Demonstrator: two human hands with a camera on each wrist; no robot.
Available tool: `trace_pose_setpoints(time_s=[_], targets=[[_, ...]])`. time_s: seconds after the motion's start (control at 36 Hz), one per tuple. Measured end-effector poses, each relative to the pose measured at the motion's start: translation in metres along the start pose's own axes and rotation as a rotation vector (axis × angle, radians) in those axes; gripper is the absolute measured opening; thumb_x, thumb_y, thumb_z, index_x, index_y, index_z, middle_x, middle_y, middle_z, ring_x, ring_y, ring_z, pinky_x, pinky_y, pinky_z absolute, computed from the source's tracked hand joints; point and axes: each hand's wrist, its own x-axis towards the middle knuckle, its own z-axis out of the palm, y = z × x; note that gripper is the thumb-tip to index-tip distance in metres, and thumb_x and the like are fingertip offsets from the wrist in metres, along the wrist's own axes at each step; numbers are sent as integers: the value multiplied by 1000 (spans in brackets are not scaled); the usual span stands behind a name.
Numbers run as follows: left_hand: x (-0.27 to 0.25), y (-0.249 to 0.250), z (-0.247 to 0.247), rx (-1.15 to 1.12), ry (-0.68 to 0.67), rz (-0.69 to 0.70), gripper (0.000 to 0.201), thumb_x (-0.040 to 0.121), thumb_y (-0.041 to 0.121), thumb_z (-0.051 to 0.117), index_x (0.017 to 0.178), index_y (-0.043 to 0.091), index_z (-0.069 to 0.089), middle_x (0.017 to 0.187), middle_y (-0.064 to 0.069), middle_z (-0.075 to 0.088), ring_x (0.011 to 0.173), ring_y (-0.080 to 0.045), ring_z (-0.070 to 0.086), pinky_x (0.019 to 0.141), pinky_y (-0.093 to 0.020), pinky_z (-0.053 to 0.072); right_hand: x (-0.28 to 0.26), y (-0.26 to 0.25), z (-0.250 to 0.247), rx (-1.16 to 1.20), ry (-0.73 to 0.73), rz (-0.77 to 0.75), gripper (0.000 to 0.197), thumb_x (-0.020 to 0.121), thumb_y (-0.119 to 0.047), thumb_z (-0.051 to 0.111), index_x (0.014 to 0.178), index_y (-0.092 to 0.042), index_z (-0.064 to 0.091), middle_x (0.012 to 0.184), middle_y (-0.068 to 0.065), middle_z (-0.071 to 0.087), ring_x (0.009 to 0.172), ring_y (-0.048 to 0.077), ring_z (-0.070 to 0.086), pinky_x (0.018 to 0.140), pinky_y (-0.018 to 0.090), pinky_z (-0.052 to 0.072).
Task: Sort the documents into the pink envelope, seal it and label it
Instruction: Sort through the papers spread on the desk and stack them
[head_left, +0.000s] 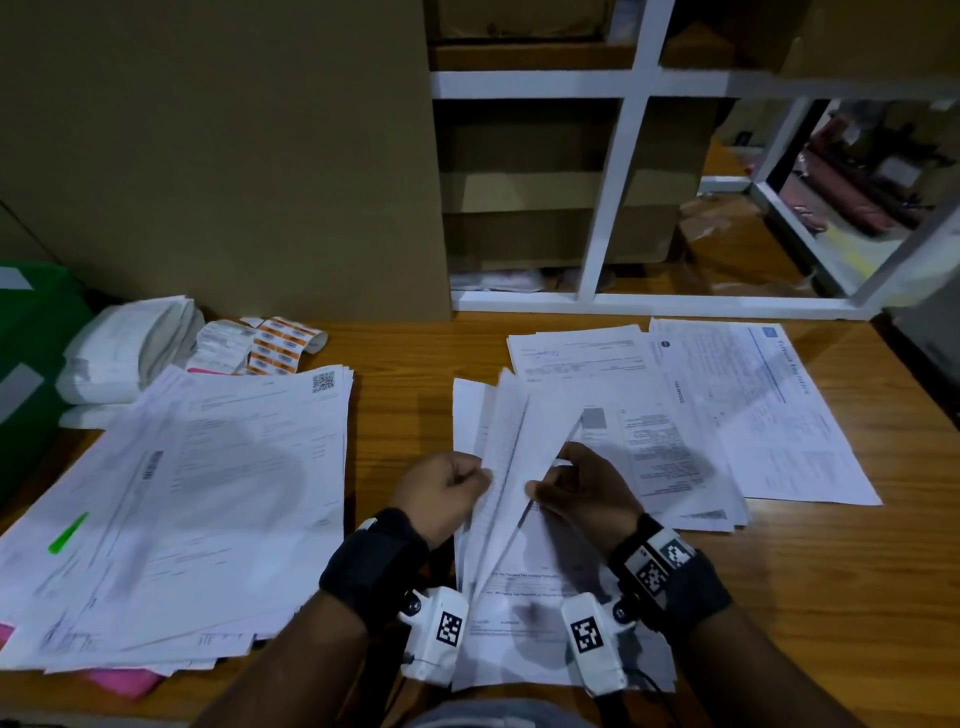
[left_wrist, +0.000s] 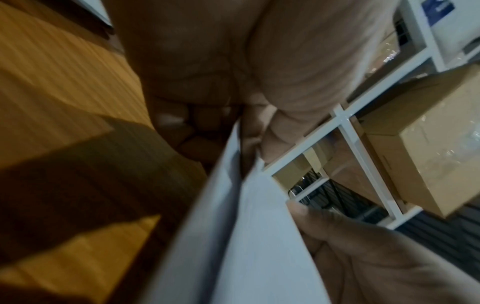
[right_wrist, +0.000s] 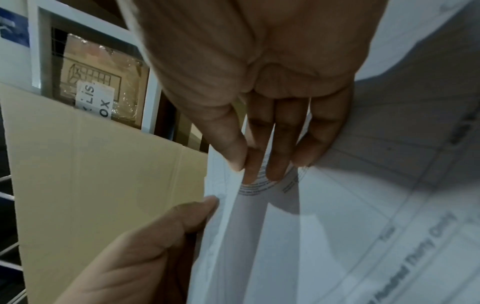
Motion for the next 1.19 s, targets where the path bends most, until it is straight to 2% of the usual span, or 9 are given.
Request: trace_pose_setpoints(time_s=[0.19,0.36,0.61,0.75,0.83,0.92,0.97,1.11,1.19], targets=[[1,-13,1,25,111,-32,38,98,33,57,84,-1,65,81,-23,65,74,-36,64,67,-41,52,-3,8,-4,225,108,104,33,83,3,69,112,-9,58,84,13,72,75,25,69,64,33,54],[0,-15,1,45,119,-52,33,100,28,58,73,9,63,69,-13,59,60,-13,53,56,-24,39,-5,17,-6,286,198,130,51,70,-9,70,119,-10,55,94,18,74,88,39,70,80,56,58],[3,-18,1,-4,143,-118,25,94,35,69,81,14,68,88,6,67,87,-11,62,81,-24,49,-23,13,-12,43,297,-78,84,87,-4,63,145,-45,17,57,2,57,58,17,60,62,34,49],[2,-19,-3,-96,174,-130,31,85,38,78,70,16,63,89,-11,73,89,-26,69,82,-33,54,-26,6,-25,-25,344,-188,75,90,-2,59,144,-43,26,69,22,61,63,25,62,65,37,52],[3,-22,-7,-158,222,-121,29,83,38,81,72,18,62,84,-3,72,87,-25,69,79,-32,55,-25,7,-38,-53,368,-228,64,92,-7,56,140,-40,31,65,21,57,56,16,55,59,32,48],[5,-21,-13,-198,235,-84,21,87,33,77,95,16,68,100,4,75,98,-20,71,91,-40,57,-23,7,-47,-77,363,-256,54,95,-8,53,138,-36,37,60,13,49,50,7,47,52,17,42],[6,-18,-17,-168,248,-62,25,93,22,72,115,16,61,105,14,71,104,-15,68,97,-42,56,-21,6,-49,-134,343,-273,45,96,-13,52,133,-36,43,62,19,47,53,11,46,55,21,42],[11,-15,-23,16,285,26,57,96,13,64,132,45,34,133,8,63,115,-15,65,98,-44,55,-20,8,-42,-225,303,-262,33,95,-11,50,116,-35,58,61,1,52,55,4,49,57,17,41],[10,-17,-24,63,274,73,49,98,13,60,134,41,42,135,9,62,118,-12,62,102,-40,53,-18,11,-37,-175,247,-175,28,87,-26,51,106,-40,65,80,1,70,75,23,68,72,42,59]])
